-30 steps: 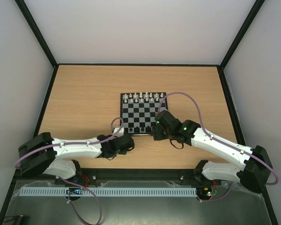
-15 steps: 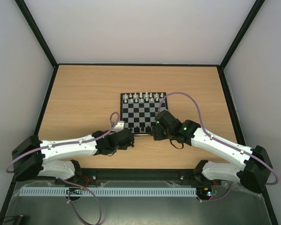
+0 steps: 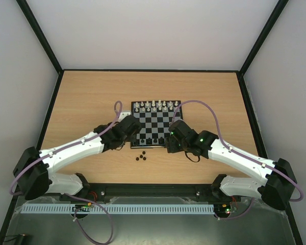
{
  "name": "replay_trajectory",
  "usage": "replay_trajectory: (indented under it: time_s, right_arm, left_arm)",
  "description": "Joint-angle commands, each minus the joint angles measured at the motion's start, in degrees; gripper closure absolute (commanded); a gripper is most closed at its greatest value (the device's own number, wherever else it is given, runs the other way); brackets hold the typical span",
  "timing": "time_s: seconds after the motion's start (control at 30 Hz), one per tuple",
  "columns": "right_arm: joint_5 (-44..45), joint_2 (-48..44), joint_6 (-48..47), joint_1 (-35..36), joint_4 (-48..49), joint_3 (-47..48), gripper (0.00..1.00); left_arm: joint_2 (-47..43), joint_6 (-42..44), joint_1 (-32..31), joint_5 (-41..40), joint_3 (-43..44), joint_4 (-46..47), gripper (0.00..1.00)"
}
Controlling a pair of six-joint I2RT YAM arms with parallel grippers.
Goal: Set up the chess pieces on the board
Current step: Place the chess piece on the chessboard.
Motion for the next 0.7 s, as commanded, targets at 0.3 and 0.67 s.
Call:
replay_trajectory:
  time_s: [0.3,0.67]
  right_arm:
    - [1.6,-1.0,0.4,0.2,-1.1,-0.7,0.30]
    - [1.5,-0.9,0.3,0.2,-0.9,-0.9,0.30]
  left_arm:
    - [13.4,6.4,2.0,3.9,3.7,6.9,0.98]
    - [18.8,6.7,2.1,4.0,4.7,10.3,0.97]
